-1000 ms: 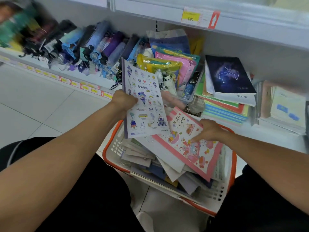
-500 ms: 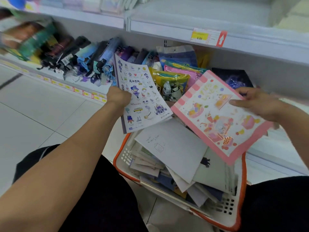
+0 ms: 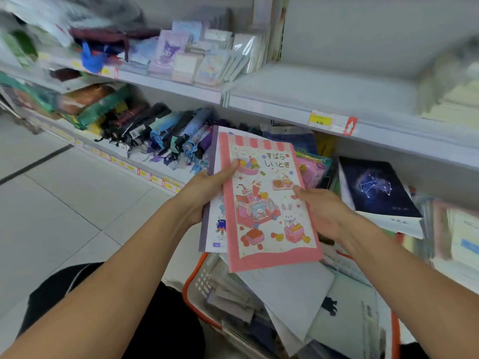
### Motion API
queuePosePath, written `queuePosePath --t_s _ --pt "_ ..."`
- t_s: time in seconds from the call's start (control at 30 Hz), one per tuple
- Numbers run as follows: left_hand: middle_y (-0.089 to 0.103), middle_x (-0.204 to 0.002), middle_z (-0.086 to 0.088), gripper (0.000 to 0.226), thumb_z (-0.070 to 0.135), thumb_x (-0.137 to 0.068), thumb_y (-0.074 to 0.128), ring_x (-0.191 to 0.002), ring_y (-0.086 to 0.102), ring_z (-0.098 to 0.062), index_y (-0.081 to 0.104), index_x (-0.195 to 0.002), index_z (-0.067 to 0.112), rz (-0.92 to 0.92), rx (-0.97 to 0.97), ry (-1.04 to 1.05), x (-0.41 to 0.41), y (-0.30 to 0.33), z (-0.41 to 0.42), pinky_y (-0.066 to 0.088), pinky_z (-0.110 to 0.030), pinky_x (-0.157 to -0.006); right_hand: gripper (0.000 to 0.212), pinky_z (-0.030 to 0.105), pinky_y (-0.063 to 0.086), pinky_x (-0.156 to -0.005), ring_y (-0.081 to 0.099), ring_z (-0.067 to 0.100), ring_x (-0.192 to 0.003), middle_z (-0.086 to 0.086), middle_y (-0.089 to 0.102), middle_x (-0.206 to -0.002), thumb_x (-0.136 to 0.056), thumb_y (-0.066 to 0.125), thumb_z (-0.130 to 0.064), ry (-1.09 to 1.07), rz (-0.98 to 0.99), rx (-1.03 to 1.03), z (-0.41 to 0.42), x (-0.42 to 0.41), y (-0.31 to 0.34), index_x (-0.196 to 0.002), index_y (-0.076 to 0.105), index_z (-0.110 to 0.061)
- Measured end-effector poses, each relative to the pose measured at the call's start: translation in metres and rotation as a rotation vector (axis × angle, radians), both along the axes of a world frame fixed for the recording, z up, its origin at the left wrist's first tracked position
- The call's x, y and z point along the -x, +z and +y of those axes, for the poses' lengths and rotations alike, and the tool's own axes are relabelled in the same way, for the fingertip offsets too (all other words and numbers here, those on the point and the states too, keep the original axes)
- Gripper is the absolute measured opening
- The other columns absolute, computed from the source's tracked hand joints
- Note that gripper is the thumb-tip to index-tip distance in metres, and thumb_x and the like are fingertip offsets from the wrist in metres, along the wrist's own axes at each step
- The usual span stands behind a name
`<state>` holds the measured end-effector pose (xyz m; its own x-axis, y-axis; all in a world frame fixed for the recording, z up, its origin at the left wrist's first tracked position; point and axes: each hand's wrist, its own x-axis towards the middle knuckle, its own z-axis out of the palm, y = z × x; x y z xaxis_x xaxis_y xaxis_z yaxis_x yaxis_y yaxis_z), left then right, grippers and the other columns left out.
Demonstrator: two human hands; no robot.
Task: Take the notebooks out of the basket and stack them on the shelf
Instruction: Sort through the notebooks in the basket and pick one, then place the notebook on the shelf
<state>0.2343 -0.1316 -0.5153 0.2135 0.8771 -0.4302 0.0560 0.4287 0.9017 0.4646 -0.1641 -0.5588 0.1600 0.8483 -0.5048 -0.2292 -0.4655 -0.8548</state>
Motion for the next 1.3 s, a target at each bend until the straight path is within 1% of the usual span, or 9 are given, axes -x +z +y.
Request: queuePosePath --t_s 0.13,0.4,0.6,0.67,0.8,0.97,1.1,1.17,1.3 --pt "0.076 -0.099 -0.011 0.032 0.012 -0.086 0.071 -0.082 0.074 -0.029 0.065 -0.118 0.010 -0.092 -0.056 0.027 0.005 0.006 0.003 0.061 -0.038 -0.063 0.022 0.049 0.058 -0.078 0.072 0.032 -0.091 0.016 0.074 -0.105 -0.100 0.055 -0.021 0.024 0.031 -0.039 0.009 0.022 0.022 -0.118 0.061 -0.008" --pt "0.073 -0.106 -0.017 0.027 0.019 -0.094 0.060 -0.086 0.072 -0.030 0.065 -0.117 0.007 -0.207 -0.179 -0.042 -0.014 0.067 0.058 0.060 -0.045 -0.078 0.028 0.049 0.059 -0.080 0.073 0.034 -0.094 0.014 0.075 -0.106 -0.094 0.064 -0.022 0.076 0.048 -0.291 0.010 -0.003 0.104 -0.120 0.062 -0.013" --pt "0.076 -0.097 -0.006 0.027 0.028 -0.091 0.065 -0.078 0.073 -0.019 0.066 -0.113 0.013 0.006 -0.315 -0.238 -0.044 0.110 0.113 0.059 -0.030 -0.064 0.021 0.046 0.061 -0.071 0.072 0.034 -0.088 0.016 0.072 -0.109 -0.096 0.059 -0.005 -0.345 -0.065 -0.390 0.089 -0.035 0.137 -0.116 0.060 -0.005" --pt "0.074 -0.094 -0.005 0.031 0.016 -0.089 0.069 -0.069 0.068 -0.011 0.062 -0.118 0.006 -0.039 -0.292 -0.208 -0.054 0.103 0.128 0.052 -0.019 -0.053 0.019 0.045 0.060 -0.068 0.070 0.033 -0.083 0.019 0.069 -0.113 -0.096 0.057 -0.001 -0.382 -0.058 -0.320 0.124 -0.049 0.144 -0.114 0.059 -0.001" --pt "0.068 -0.101 -0.012 0.013 0.003 -0.089 0.066 -0.072 0.065 -0.015 0.059 -0.100 -0.001 -0.148 -0.302 -0.059 -0.080 0.090 0.166 0.057 -0.018 -0.058 0.023 0.035 0.055 -0.043 0.066 0.025 -0.052 0.019 0.064 -0.091 -0.092 0.047 0.016 -0.290 -0.193 -0.234 0.168 -0.059 0.151 -0.110 0.056 0.005" --pt "0.066 -0.076 -0.010 0.022 0.016 -0.082 0.078 -0.044 0.058 -0.010 0.060 -0.077 0.005 0.222 -0.460 0.053 -0.102 0.091 0.228 0.061 -0.030 -0.063 0.034 0.049 0.057 -0.089 0.071 0.035 -0.092 0.024 0.070 -0.105 -0.074 0.068 0.022 -0.118 -0.220 -0.222 0.199 -0.066 0.152 -0.104 0.058 0.009" --pt "0.065 -0.101 -0.005 0.055 0.033 -0.065 0.089 -0.092 0.063 -0.019 0.060 -0.104 0.007 0.617 -0.516 -0.212 -0.110 0.100 0.267 0.053 -0.028 -0.081 0.089 0.041 0.055 -0.095 0.069 0.028 -0.102 0.012 0.073 -0.107 -0.034 0.096 0.001 0.002 -0.424 -0.179 0.227 -0.074 0.140 -0.115 0.060 0.002" --pt "0.063 -0.107 -0.006 0.054 0.035 -0.070 0.085 -0.099 0.060 -0.021 0.060 -0.109 0.007 0.806 -0.575 -0.270 -0.113 0.096 0.283 0.049 -0.027 -0.084 0.123 0.039 0.054 -0.097 0.066 0.027 -0.107 0.008 0.070 -0.113 -0.004 0.097 -0.020 0.022 -0.586 -0.160 0.245 -0.082 0.127 -0.120 0.059 -0.005" --pt "0.060 -0.093 -0.006 0.035 0.037 -0.081 0.076 -0.083 0.055 -0.019 0.058 -0.094 0.010 0.926 -0.663 -0.194 -0.118 0.082 0.305 0.043 -0.025 -0.070 0.089 0.033 0.051 -0.096 0.058 0.028 -0.115 0.006 0.060 -0.119 -0.048 0.099 -0.023 0.023 -0.824 -0.070 0.247 -0.072 0.133 -0.122 0.054 -0.003"
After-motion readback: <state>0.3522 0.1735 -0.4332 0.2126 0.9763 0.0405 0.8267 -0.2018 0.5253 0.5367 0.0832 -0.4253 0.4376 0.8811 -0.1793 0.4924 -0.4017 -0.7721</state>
